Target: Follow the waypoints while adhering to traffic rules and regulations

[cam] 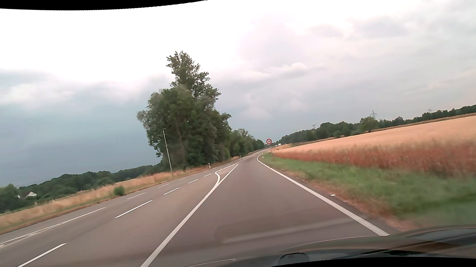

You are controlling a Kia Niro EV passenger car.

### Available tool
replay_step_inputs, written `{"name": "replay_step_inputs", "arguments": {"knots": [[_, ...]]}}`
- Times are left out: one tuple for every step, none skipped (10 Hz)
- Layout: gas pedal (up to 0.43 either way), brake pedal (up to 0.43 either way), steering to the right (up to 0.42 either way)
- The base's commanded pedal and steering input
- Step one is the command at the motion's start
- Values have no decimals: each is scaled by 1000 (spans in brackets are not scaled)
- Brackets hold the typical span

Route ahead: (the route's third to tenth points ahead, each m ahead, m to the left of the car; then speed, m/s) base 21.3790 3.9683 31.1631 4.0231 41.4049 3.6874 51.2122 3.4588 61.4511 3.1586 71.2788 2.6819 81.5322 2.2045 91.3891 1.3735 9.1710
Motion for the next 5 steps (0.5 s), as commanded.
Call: {"name": "replay_step_inputs", "arguments": {"knots": [[268,0,-17],[268,0,-11],[268,0,-9],[268,0,-9],[268,0,-7]]}}
